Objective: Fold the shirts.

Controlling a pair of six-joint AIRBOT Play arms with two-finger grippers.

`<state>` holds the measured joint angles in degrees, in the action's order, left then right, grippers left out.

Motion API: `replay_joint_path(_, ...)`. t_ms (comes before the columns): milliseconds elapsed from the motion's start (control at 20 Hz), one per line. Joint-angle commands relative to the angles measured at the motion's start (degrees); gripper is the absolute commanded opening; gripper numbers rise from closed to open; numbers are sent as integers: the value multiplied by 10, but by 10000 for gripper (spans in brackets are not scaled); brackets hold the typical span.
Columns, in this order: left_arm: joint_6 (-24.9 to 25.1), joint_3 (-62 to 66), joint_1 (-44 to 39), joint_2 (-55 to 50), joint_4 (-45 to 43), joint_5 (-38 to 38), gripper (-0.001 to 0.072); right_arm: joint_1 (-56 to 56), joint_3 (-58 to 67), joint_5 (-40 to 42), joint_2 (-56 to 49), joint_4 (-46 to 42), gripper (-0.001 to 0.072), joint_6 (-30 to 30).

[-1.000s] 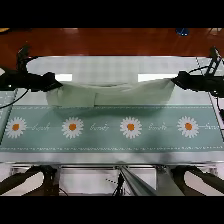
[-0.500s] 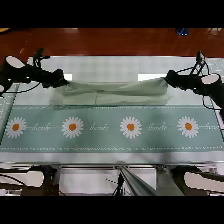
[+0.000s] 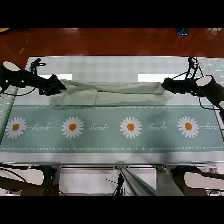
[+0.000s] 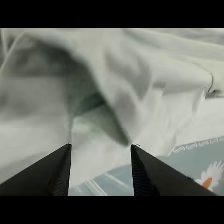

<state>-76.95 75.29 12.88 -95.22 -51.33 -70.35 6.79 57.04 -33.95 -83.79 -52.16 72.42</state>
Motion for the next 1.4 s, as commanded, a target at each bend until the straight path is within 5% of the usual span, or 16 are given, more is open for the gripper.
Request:
replay_joint_path(0, 1, 1, 27, -1, 10, -71, 460, 8, 0, -18, 9, -29, 495, 0)
replay_joint_path(300, 40, 1, 27, 3, 49, -91, 460, 117, 0, -63, 35, -46, 496, 60)
replay_joint_path(450, 73, 1, 26, 3, 116, -88, 460, 150, 0, -122, 5, 47, 583, -23)
replay_joint_path(600, 75, 1, 26, 3, 142, -77, 460, 140, 0, -139, -35, 167, 592, -93)
replay_joint_path(1050, 75, 1, 20, 2, 144, -77, 459, 26, 0, -9, -106, 275, 581, -117)
replay_joint_path(1100, 75, 1, 18, 2, 144, -77, 459, 16, 0, 19, -106, 294, 521, -117)
replay_joint_path(1250, 75, 1, 14, 2, 144, -77, 458, 2, 1, 50, -105, 349, 22, -118)
replay_joint_path(1300, 75, 1, 12, 3, 146, -77, 454, 2, 0, 43, -100, 354, 25, -123)
replay_joint_path(1350, 75, 1, 12, 3, 149, -79, 369, 2, 0, 32, -89, 352, 25, -140)
